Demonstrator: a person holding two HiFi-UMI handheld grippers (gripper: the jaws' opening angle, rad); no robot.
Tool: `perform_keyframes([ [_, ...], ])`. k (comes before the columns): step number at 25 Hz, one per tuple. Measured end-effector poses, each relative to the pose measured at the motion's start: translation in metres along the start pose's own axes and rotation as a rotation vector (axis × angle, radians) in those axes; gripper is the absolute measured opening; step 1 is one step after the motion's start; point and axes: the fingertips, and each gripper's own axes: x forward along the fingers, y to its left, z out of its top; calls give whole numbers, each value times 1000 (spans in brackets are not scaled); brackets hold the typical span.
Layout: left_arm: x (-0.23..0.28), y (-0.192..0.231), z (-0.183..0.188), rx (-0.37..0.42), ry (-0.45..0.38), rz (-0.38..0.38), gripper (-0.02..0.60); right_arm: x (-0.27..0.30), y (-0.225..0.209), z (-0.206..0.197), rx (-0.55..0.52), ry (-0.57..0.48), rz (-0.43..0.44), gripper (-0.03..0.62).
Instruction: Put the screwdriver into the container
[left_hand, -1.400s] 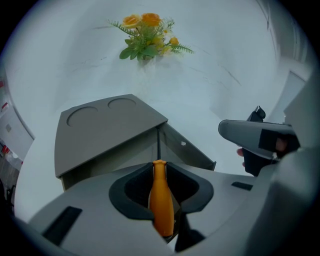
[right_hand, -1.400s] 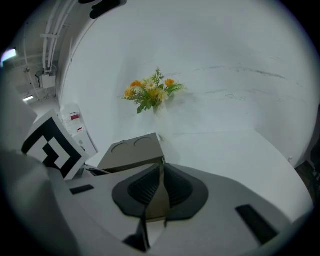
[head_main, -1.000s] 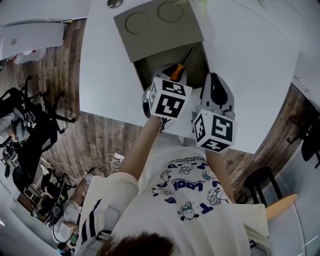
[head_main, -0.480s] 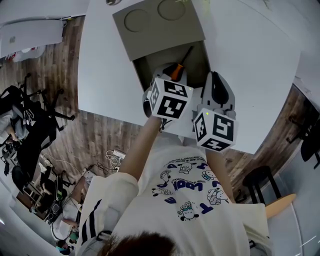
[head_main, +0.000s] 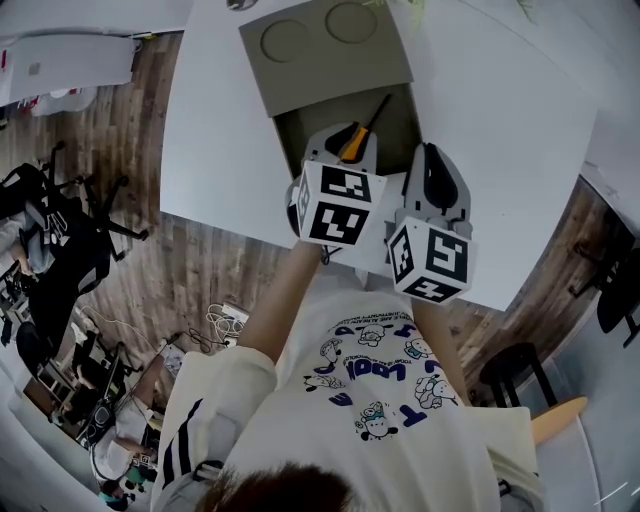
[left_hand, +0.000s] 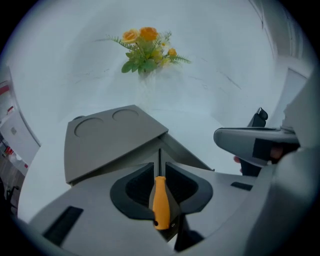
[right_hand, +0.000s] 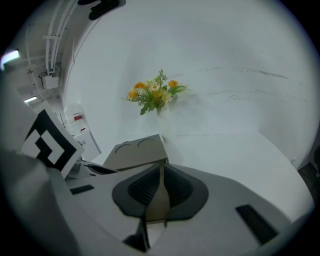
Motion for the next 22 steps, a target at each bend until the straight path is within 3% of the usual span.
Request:
perform_keyframes([
  [9,-52,0,21,-13,-154,39,32,-24,24,23,-29,-75,45,43],
  [22,-120,8,41,-71,-344,79,28,-57,61,57,-101,-178,88,43],
])
